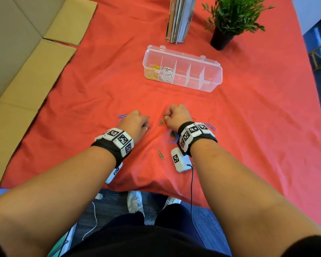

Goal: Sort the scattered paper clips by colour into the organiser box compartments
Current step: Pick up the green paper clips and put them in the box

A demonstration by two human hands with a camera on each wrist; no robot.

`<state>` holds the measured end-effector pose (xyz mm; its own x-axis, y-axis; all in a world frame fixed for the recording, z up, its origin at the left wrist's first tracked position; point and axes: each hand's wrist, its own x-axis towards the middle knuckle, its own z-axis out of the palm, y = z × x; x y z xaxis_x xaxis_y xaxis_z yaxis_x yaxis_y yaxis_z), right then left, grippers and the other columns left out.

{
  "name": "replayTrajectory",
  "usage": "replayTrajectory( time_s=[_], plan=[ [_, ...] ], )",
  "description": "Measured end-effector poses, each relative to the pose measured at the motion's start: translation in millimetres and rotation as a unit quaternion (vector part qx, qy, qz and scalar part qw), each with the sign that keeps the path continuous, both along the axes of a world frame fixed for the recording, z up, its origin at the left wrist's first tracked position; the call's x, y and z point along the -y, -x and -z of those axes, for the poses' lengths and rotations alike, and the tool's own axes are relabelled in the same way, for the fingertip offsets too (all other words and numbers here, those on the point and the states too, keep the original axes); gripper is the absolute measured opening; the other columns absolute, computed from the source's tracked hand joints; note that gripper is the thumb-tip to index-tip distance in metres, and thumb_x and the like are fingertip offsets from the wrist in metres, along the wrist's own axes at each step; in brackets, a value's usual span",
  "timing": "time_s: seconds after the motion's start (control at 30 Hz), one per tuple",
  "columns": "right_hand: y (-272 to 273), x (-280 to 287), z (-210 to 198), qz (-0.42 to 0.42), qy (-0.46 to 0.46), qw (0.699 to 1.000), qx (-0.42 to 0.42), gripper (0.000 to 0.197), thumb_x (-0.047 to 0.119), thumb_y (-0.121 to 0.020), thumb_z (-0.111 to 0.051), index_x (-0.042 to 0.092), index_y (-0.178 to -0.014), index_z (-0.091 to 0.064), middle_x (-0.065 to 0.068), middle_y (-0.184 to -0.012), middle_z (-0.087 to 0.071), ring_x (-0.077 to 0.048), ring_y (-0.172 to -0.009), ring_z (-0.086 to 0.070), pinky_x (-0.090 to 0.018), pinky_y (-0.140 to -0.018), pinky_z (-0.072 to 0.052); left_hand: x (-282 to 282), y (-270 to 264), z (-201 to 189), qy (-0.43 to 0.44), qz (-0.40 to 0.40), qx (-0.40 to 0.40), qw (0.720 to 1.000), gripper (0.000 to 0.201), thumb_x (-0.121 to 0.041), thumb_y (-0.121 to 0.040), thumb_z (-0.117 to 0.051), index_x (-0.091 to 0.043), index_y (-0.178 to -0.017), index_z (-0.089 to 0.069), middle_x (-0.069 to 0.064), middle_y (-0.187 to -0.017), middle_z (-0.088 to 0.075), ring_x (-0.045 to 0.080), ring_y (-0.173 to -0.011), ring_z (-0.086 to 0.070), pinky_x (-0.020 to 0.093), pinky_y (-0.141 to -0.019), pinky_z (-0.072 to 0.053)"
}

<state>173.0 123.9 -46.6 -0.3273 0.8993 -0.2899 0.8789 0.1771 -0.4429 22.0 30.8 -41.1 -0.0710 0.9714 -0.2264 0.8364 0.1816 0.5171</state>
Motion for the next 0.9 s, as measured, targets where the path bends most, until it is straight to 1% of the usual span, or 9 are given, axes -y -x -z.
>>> replayTrajectory(
  time_s=[0.13, 0.23, 0.37, 0.47, 0.53, 0.63, 0.7, 0.8, 0.9],
  plan=[
    [-4.6, -0.8, -7.8, 0.018, 0.013, 1.0, -0.007, 0.015, 0.017, -0.085, -0.057, 0.008, -0.094, -0.064, -0.015, -0.104, -0.062, -0.029, -0.098, -0.059, -0.03, -0.086, -0.043, -0.4, 2.7, 2.6, 0.004, -0.003, 0.02, 1.0, 0.011, -0.011, -0.083, -0.054, -0.013, -0.093, -0.06, 0.013, -0.095, -0.059, 0.031, -0.094, -0.056, 0.037, -0.084, -0.044],
    [-14.3, -3.2, -17.2, 0.092, 0.079, 0.986, -0.112, 0.009, 0.015, -0.082, -0.062, 0.018, -0.075, -0.058, -0.001, -0.069, -0.059, -0.019, -0.065, -0.056, -0.027, -0.063, -0.045, -1.3, 3.9, 2.7, 0.022, 0.018, 0.002, 1.0, 0.017, -0.015, -0.081, -0.062, -0.013, -0.098, -0.062, 0.006, -0.09, -0.05, 0.028, -0.093, -0.056, 0.034, -0.083, -0.044],
    [-21.6, -4.4, -26.6, 0.199, 0.159, 0.927, -0.275, 0.025, 0.004, -0.075, -0.067, 0.02, -0.06, -0.054, 0.001, -0.059, -0.057, -0.002, -0.035, -0.04, -0.018, -0.035, -0.03, 0.1, 1.1, 2.6, 0.018, 0.018, 0.001, 1.0, 0.007, -0.011, -0.083, -0.056, -0.01, -0.087, -0.061, 0.01, -0.091, -0.05, 0.031, -0.09, -0.057, 0.036, -0.08, -0.045],
    [-21.1, -1.4, -35.4, 0.257, 0.228, 0.863, -0.37, 0.023, -0.005, -0.077, -0.055, 0.016, -0.068, -0.054, -0.002, -0.058, -0.059, -0.005, -0.036, -0.033, -0.014, -0.036, -0.022, 1.6, 0.4, -1.2, 0.015, -0.01, 0.048, 0.999, 0.011, -0.01, -0.087, -0.049, -0.009, -0.095, -0.056, 0.014, -0.099, -0.061, 0.031, -0.094, -0.057, 0.032, -0.078, -0.04],
    [-20.5, 1.2, -39.0, 0.255, 0.287, 0.835, -0.395, 0.024, -0.005, -0.083, -0.045, 0.018, -0.08, -0.054, 0.0, -0.061, -0.056, -0.005, -0.039, -0.037, -0.014, -0.038, -0.028, 1.8, -0.9, -8.8, 0.028, -0.029, 0.094, 0.995, 0.019, -0.01, -0.09, -0.045, -0.009, -0.107, -0.054, 0.014, -0.1, -0.063, 0.029, -0.093, -0.058, 0.031, -0.079, -0.041],
    [-13.9, 7.4, -37.6, 0.271, 0.338, 0.807, -0.401, 0.016, 0.005, -0.089, -0.046, 0.014, -0.08, -0.056, -0.001, -0.065, -0.047, -0.009, -0.05, -0.047, -0.017, -0.041, -0.044, 2.4, -4.7, -18.7, 0.093, -0.105, 0.231, 0.963, 0.024, -0.001, -0.088, -0.037, -0.011, -0.094, -0.059, 0.007, -0.074, -0.055, 0.012, -0.059, -0.058, 0.027, -0.06, -0.044],
    [-6.3, 9.9, -32.4, 0.254, 0.31, 0.853, -0.336, 0.012, 0.012, -0.086, -0.058, 0.016, -0.075, -0.054, -0.001, -0.065, -0.047, -0.01, -0.052, -0.045, -0.018, -0.041, -0.045, 6.5, -7.0, -24.7, 0.132, -0.178, 0.351, 0.91, 0.03, 0.006, -0.085, -0.033, -0.014, -0.076, -0.053, 0.004, -0.063, -0.046, 0.002, -0.034, -0.046, 0.018, -0.04, -0.037],
    [4.4, 14.3, -18.4, 0.081, 0.137, 0.981, -0.108, 0.004, 0.018, -0.078, -0.065, 0.019, -0.077, -0.061, -0.001, -0.076, -0.062, -0.019, -0.068, -0.057, -0.026, -0.062, -0.047, 13.3, -5.3, -29.7, 0.162, -0.227, 0.446, 0.851, 0.032, 0.007, -0.082, -0.029, -0.014, -0.073, -0.051, 0.003, -0.066, -0.049, 0.005, -0.038, -0.045, 0.014, -0.039, -0.034],
    [10.2, 23.5, -6.6, -0.021, 0.02, 1.0, -0.005, 0.021, 0.017, -0.079, -0.057, 0.013, -0.099, -0.058, -0.012, -0.106, -0.062, -0.029, -0.098, -0.059, -0.031, -0.085, -0.046, 16.3, -6.1, -29.3, 0.182, -0.223, 0.447, 0.847, 0.024, -0.005, -0.087, -0.039, -0.016, -0.072, -0.052, -0.001, -0.06, -0.044, 0.009, -0.046, -0.041, 0.017, -0.044, -0.032]
  ],
)
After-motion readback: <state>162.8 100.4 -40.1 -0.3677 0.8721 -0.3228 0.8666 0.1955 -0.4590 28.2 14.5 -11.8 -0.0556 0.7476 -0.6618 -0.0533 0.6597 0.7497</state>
